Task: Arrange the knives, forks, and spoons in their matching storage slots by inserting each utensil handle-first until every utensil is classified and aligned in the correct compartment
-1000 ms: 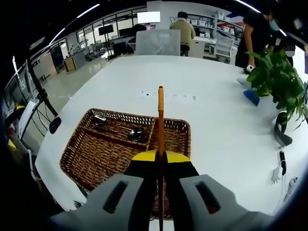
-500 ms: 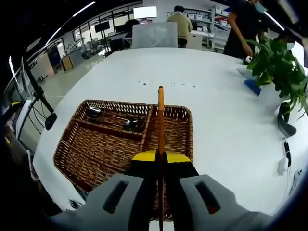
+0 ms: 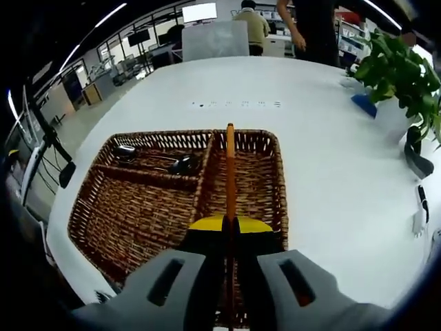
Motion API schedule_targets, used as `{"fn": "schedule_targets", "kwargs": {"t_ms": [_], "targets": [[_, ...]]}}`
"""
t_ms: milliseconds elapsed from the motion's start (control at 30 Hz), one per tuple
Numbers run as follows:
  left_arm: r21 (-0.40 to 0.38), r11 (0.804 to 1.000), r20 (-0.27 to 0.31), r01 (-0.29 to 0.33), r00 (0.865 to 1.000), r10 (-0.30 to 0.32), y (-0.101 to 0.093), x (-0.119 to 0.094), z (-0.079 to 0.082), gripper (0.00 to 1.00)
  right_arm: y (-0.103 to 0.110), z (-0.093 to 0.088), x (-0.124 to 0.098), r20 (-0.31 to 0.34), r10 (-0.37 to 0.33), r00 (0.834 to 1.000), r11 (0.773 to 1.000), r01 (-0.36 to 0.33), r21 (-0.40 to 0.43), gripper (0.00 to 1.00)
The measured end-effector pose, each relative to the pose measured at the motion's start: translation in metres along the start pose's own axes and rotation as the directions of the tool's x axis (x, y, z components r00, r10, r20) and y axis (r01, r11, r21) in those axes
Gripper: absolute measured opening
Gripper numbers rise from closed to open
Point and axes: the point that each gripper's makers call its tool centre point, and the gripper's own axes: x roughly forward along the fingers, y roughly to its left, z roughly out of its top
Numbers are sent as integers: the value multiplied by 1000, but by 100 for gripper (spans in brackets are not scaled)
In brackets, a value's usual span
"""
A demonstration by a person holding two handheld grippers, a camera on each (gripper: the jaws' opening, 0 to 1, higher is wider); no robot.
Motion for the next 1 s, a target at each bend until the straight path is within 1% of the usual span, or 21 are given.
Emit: {"fn": "schedule_targets", "kwargs": {"t_ms": [267, 367, 467, 533, 600, 733, 1000], "targets": [[-4, 1000, -19, -11, 1000, 11, -1, -5, -3, 99, 1, -9, 18, -30, 0, 1000, 1000, 0, -4, 2], [-4, 1000, -23, -18, 1000, 18, 0, -7, -3, 99, 0, -15, 25, -51, -12, 999, 1000, 11, -29, 2], [-3, 1000, -29, -25, 999, 25, 1, -9, -5, 99, 0, -18, 29, -56, -19, 998, 999, 17, -31, 2], [-3, 1000, -33, -28, 999, 28, 1, -10, -6, 99, -4, -19, 34, -59, -33, 998, 998, 30, -58, 2], [-5, 999, -37, -32, 999, 32, 2, -11, -7, 99, -2, -20, 36, -63, -30, 998, 998, 27, -54, 2], [-6, 999, -44, -37, 998, 37, 2, -13, -10, 99, -2, -24, 40, -75, -43, 996, 996, 37, -76, 2], [-4, 999, -54, -46, 997, 46, 6, -16, -13, 99, 2, -29, 45, -93, -40, 995, 997, 33, -76, 2]]}}
